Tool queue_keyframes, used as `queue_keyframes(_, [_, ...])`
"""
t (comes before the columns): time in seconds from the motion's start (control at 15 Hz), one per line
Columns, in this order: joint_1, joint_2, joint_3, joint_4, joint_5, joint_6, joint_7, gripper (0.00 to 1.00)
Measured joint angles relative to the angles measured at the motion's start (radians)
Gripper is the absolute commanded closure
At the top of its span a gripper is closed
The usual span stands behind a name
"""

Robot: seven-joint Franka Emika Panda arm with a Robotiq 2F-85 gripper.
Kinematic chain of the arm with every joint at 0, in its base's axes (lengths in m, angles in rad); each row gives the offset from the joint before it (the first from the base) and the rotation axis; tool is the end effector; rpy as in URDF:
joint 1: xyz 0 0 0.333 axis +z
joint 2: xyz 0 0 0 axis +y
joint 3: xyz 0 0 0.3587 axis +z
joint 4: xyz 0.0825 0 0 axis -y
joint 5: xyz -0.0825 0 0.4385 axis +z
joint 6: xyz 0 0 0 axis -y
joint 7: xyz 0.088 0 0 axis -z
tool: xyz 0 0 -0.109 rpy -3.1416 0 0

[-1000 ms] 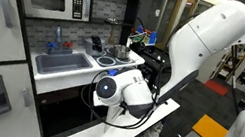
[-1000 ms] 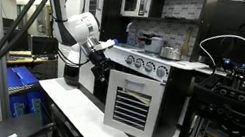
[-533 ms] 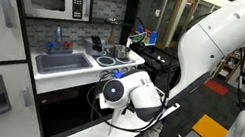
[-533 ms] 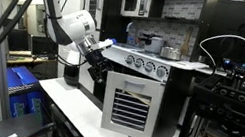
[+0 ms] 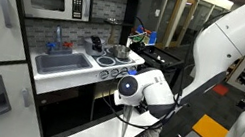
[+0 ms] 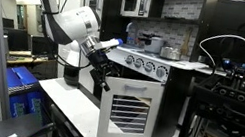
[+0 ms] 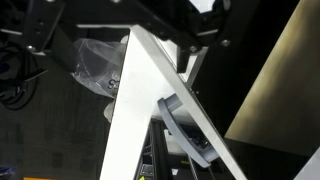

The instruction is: Move the pot from the stove and put it in the stove cabinet

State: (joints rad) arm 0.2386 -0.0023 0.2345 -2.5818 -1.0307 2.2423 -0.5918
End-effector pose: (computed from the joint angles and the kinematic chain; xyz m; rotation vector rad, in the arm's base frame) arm 0.4079 0.1792 0.2408 1.4526 1.9756 -0.4347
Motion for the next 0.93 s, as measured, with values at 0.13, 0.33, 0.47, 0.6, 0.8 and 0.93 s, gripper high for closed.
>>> queue_keyframes(0.13, [-0.003, -0.030, -0.014, -0.027, 0.007, 0.000, -0.015, 0.00])
queue_keyframes(0.33, [-0.005, -0.075, -0.033, -0.065, 0.028, 0.000, -0.047, 0.00])
queue_keyframes(0.47, [-0.006, -0.104, -0.048, -0.089, 0.045, 0.001, -0.074, 0.00])
queue_keyframes(0.6, [-0.007, -0.133, -0.067, -0.113, 0.066, 0.002, -0.108, 0.00])
queue_keyframes(0.8, [-0.010, -0.171, -0.102, -0.144, 0.089, 0.004, -0.156, 0.00])
queue_keyframes(0.93, [-0.015, -0.191, -0.127, -0.163, 0.101, 0.005, -0.188, 0.00])
